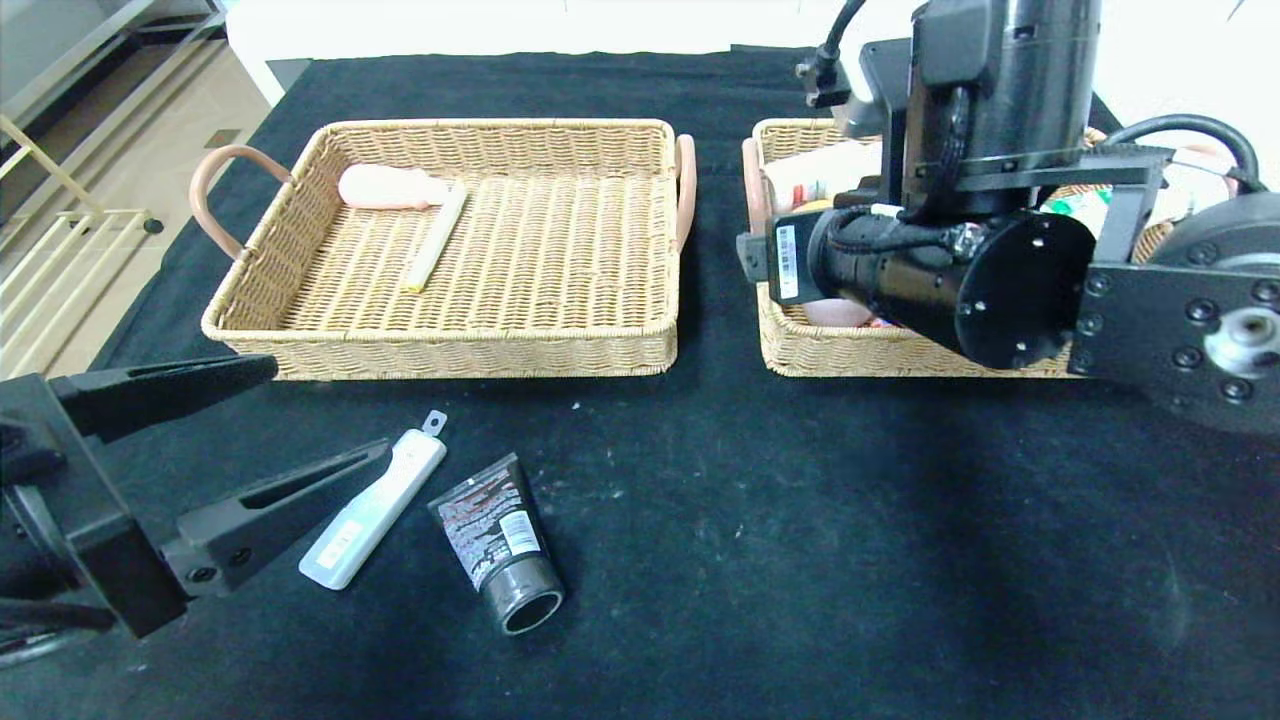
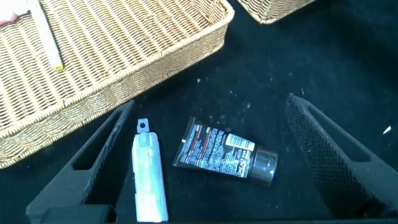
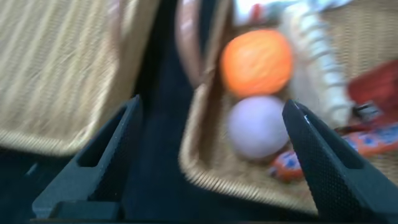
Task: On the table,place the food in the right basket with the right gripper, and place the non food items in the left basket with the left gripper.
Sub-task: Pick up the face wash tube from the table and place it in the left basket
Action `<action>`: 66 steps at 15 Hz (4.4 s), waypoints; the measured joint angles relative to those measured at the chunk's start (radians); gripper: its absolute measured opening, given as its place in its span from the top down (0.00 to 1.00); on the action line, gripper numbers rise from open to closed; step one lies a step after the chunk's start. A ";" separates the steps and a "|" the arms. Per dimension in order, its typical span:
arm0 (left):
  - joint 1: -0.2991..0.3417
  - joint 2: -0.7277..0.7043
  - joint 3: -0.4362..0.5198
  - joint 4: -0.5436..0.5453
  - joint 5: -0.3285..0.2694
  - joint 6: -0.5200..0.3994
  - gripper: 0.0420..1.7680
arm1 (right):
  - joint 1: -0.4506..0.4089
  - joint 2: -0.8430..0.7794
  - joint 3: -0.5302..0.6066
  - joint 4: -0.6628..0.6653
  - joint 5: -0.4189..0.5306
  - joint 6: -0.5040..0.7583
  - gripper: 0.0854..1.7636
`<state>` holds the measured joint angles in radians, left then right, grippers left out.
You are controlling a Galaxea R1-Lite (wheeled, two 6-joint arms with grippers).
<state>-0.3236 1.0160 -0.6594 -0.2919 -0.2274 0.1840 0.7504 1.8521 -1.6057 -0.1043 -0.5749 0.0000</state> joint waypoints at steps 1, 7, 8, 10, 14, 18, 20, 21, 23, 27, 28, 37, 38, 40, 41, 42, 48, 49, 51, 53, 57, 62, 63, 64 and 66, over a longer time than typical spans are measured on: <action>0.000 0.000 0.000 0.000 0.000 0.003 0.03 | 0.018 -0.027 0.060 -0.015 0.033 0.000 0.07; -0.010 -0.001 -0.002 0.016 0.010 0.024 0.03 | 0.062 -0.189 0.507 -0.317 0.350 -0.047 0.05; -0.010 -0.002 -0.002 0.016 0.011 0.025 0.03 | 0.060 -0.206 0.574 -0.363 0.409 -0.058 0.05; -0.010 -0.006 -0.004 0.016 0.012 0.027 0.03 | 0.042 -0.241 0.676 -0.408 0.554 -0.074 0.04; -0.010 -0.004 -0.005 0.020 0.014 0.033 0.03 | 0.016 -0.334 0.802 -0.420 0.674 -0.086 0.04; -0.015 0.001 -0.013 0.057 0.015 0.033 0.03 | -0.025 -0.422 0.945 -0.496 0.776 -0.087 0.04; -0.015 0.003 -0.017 0.060 0.022 0.033 0.03 | -0.056 -0.439 0.994 -0.589 0.818 -0.081 0.04; -0.022 0.005 -0.018 0.061 0.036 0.032 0.03 | -0.082 -0.443 1.007 -0.593 0.868 -0.078 0.04; -0.045 0.006 -0.019 0.060 0.095 0.037 0.03 | -0.109 -0.450 1.031 -0.605 0.906 -0.078 0.04; -0.054 0.001 -0.039 0.130 0.137 0.058 0.03 | -0.122 -0.473 1.050 -0.603 0.916 -0.076 0.04; -0.054 0.001 -0.052 0.184 0.144 0.059 0.03 | -0.119 -0.480 1.054 -0.600 0.917 -0.076 0.04; -0.119 0.132 -0.341 0.704 0.303 -0.114 0.03 | -0.127 -0.495 1.052 -0.597 0.912 -0.076 0.04; -0.146 0.168 -0.407 0.768 0.319 -0.233 0.03 | -0.127 -0.495 1.051 -0.598 0.911 -0.076 0.04; -0.189 0.245 -0.550 0.883 0.347 -0.431 0.03 | -0.127 -0.495 1.050 -0.599 0.909 -0.076 0.04; -0.204 0.287 -0.625 0.947 0.355 -0.511 0.03 | -0.126 -0.496 1.049 -0.600 0.909 -0.076 0.04; -0.220 0.329 -0.701 1.024 0.361 -0.591 0.03 | -0.126 -0.498 1.049 -0.600 0.909 -0.076 0.04; -0.277 0.523 -0.838 1.176 0.364 -0.864 0.03 | -0.122 -0.507 1.049 -0.600 0.908 -0.077 0.04; -0.279 0.541 -0.837 1.175 0.364 -0.880 0.03 | -0.120 -0.510 1.050 -0.597 0.908 -0.077 0.04; -0.280 0.566 -0.820 1.172 0.364 -0.887 0.03 | -0.118 -0.514 1.050 -0.597 0.908 -0.077 0.04; -0.290 0.581 -0.790 1.163 0.363 -0.890 0.03 | -0.117 -0.512 1.051 -0.597 0.908 -0.077 0.04; -0.299 0.605 -0.749 1.137 0.360 -0.907 0.03 | -0.119 -0.508 1.051 -0.597 0.908 -0.077 0.03; -0.299 0.622 -0.694 1.062 0.360 -0.907 0.03 | -0.127 -0.510 1.050 -0.601 0.911 -0.077 0.03; -0.299 0.626 -0.691 1.061 0.360 -0.907 0.03 | -0.125 -0.511 1.052 -0.601 0.912 -0.077 0.03; -0.299 0.630 -0.690 1.061 0.359 -0.907 0.03 | -0.125 -0.512 1.052 -0.602 0.912 -0.077 0.03; -0.300 0.637 -0.683 1.059 0.356 -0.907 0.03 | -0.127 -0.513 1.053 -0.604 0.913 -0.078 0.03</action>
<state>-0.6234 1.6526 -1.3426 0.7668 0.1287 -0.7234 0.6234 1.3391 -0.5526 -0.7085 0.3381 -0.0779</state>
